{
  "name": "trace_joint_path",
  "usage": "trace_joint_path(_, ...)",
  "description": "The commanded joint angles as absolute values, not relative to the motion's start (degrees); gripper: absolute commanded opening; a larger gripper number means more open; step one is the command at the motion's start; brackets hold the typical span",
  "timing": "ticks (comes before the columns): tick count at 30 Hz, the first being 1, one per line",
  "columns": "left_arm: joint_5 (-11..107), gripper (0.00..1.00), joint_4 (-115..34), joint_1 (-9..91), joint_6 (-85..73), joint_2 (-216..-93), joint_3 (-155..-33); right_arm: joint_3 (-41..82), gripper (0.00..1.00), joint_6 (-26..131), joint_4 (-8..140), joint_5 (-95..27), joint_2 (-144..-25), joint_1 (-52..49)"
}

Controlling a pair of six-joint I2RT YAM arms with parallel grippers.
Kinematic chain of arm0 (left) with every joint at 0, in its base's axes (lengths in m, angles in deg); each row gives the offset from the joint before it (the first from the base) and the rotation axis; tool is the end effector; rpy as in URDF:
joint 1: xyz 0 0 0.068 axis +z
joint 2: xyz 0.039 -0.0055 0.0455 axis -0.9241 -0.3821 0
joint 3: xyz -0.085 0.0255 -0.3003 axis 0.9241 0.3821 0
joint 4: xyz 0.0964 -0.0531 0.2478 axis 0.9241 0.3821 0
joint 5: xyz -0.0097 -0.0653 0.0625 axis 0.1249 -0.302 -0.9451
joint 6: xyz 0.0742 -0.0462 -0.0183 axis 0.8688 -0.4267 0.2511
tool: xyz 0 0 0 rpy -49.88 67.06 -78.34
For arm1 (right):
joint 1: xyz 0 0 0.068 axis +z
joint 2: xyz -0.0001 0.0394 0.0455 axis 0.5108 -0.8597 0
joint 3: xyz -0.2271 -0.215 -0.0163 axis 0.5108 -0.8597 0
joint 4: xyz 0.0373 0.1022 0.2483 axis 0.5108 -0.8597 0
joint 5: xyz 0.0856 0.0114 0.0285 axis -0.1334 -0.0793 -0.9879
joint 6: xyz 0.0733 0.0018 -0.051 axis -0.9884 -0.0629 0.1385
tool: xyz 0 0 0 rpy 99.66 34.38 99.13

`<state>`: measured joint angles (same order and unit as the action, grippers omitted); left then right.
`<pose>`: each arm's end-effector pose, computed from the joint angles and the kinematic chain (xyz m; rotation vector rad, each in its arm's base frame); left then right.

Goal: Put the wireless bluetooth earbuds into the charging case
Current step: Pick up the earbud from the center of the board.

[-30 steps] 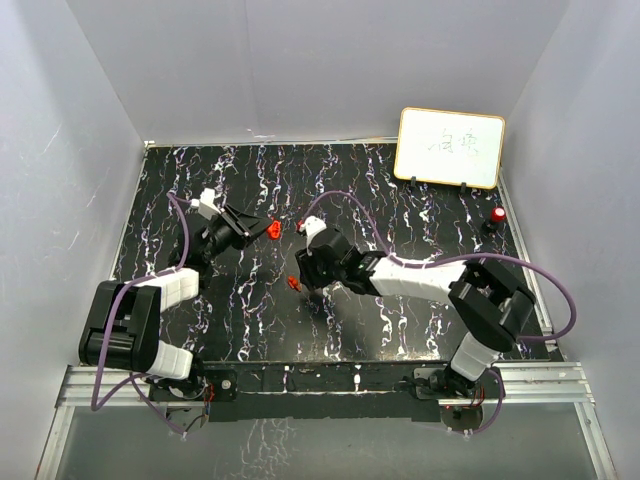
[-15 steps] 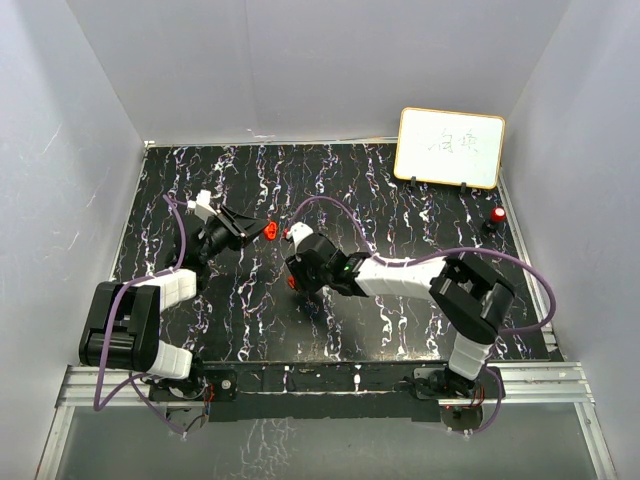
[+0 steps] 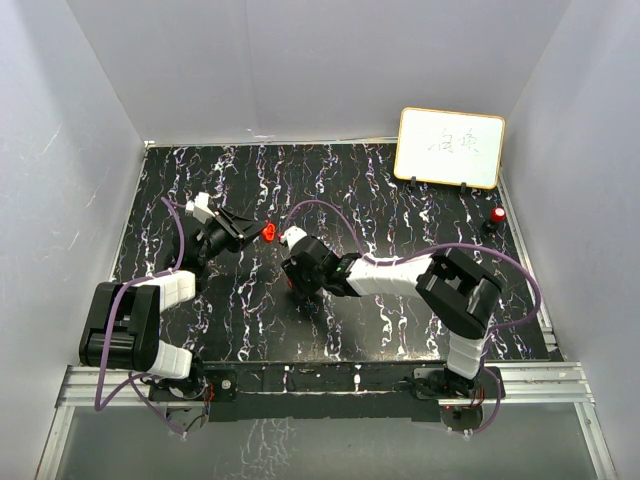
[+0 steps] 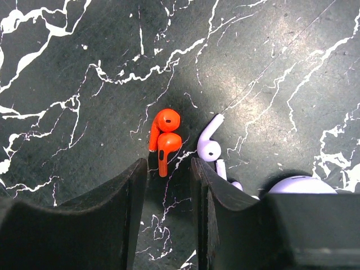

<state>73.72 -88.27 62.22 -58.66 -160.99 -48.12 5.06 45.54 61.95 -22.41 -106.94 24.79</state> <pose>0.3040 -0.0729 0.2268 -0.4460 1.7999 -1.3721 0.2428 0.3426 0.1610 -0.8478 2.3223 0.4493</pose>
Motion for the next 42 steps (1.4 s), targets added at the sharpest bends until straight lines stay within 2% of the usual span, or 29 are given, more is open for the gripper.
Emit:
trace_joint_path(1, 75.33, 0.0, -89.64, 62.86, -59.13, -159.63, -47.5, 8.11, 0.35, 46.01, 63.7, -21.76, -107.47, 25.31)
trace_joint_path(26, 75.91, 0.0, -90.18, 63.85, -59.49, -159.63, -46.85, 9.8, 0.26, 46.46, 63.76, -21.34, -110.13, 25.53)
trace_joint_path(42, 76.96, 0.0, -91.04, 63.94, -59.5, -160.64, -47.11, 9.97, 0.12, 46.62, 63.69, -19.55, -109.6, 25.53)
